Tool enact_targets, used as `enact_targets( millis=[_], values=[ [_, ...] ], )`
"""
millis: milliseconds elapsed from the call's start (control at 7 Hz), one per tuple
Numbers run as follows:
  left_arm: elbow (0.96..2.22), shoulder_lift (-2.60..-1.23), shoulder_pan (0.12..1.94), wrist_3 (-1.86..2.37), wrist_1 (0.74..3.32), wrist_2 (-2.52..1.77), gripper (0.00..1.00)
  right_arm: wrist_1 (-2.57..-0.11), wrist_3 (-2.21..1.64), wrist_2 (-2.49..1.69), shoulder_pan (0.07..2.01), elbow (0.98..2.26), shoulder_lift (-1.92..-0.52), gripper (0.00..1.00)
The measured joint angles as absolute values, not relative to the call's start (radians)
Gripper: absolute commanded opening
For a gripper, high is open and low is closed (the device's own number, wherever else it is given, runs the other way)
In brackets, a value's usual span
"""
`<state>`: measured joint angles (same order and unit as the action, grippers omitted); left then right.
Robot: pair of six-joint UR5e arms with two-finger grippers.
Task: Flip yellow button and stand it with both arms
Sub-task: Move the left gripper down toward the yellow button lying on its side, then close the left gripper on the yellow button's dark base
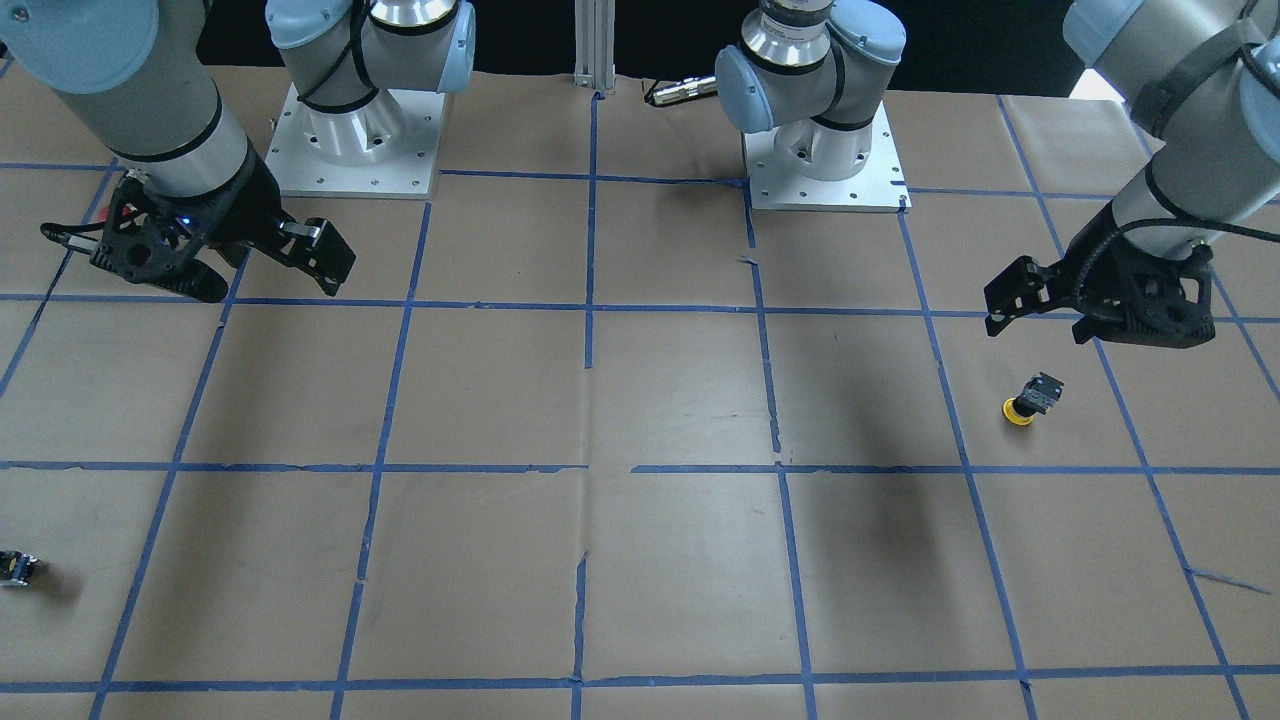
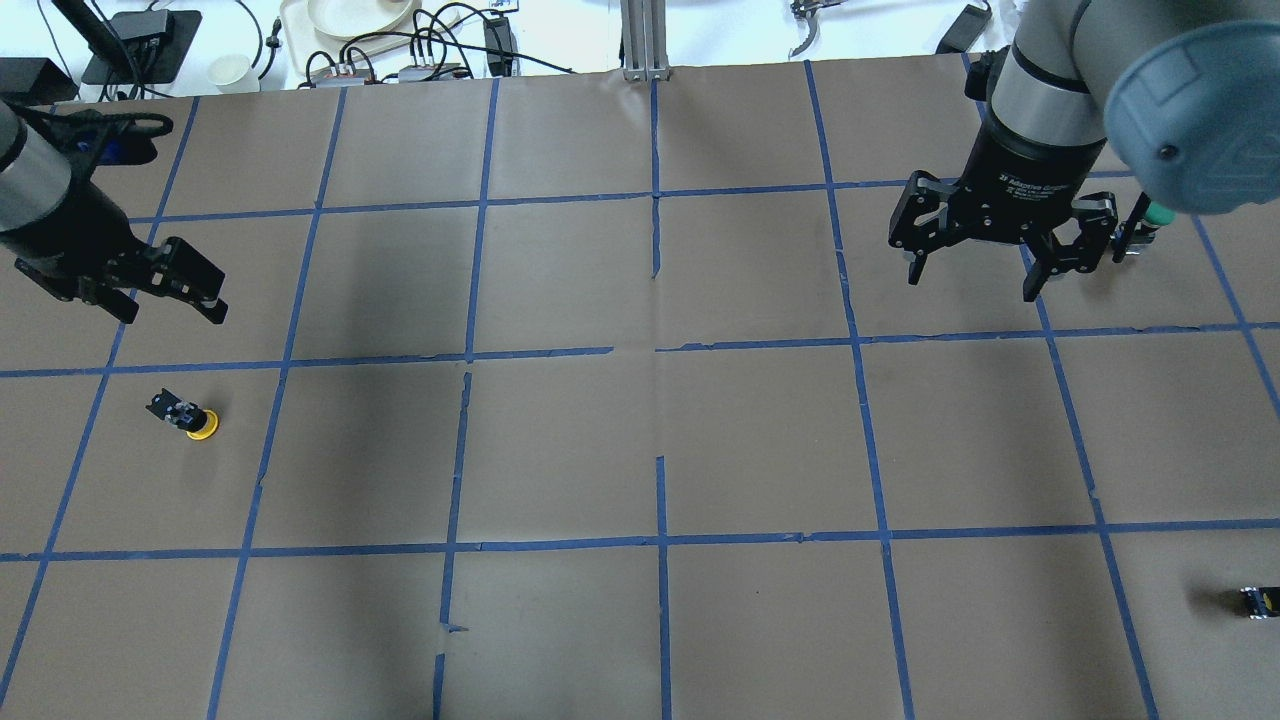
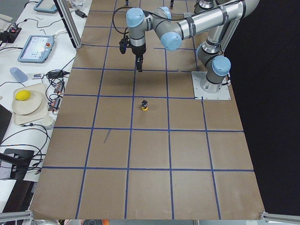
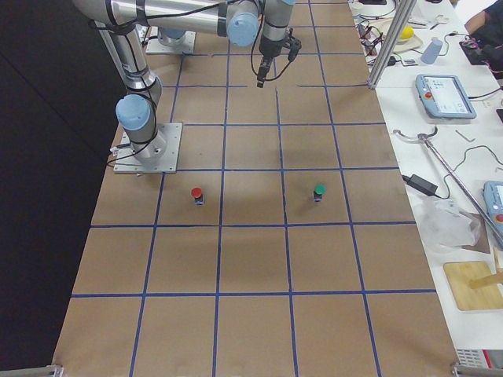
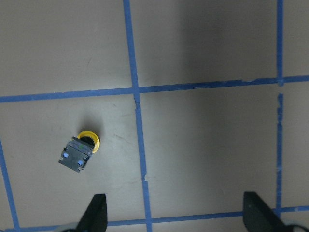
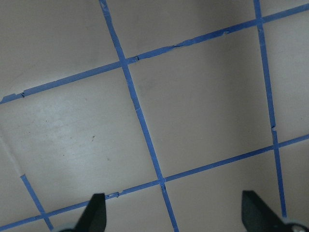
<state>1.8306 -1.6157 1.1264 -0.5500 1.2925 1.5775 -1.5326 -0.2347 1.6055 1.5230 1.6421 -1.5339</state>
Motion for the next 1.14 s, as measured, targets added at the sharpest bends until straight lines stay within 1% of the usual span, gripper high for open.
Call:
enact_targets(
  millis=[286,714,1000,1143],
  values=[
    [1.954,-1.667,1.047,-0.743,1.075,1.588,1.00,-1.532,-0.235,1.605,1.523,1.642,-1.534,1.00],
    [1.991,-1.753,0.970,-1.042,0.946,1.590,1.00,-1.532,-0.235,1.606,1.523,1.642,-1.534,1.00],
    [2.005,-1.804,0.948,-1.124,0.888,1.589,1.00,-1.532,-0.234,1.607,1.523,1.642,-1.534,1.00],
    [2.014,-1.813,0.943,-1.132,0.882,1.589,0.92,-1.532,-0.234,1.607,1.523,1.642,-1.534,1.00]
  ],
)
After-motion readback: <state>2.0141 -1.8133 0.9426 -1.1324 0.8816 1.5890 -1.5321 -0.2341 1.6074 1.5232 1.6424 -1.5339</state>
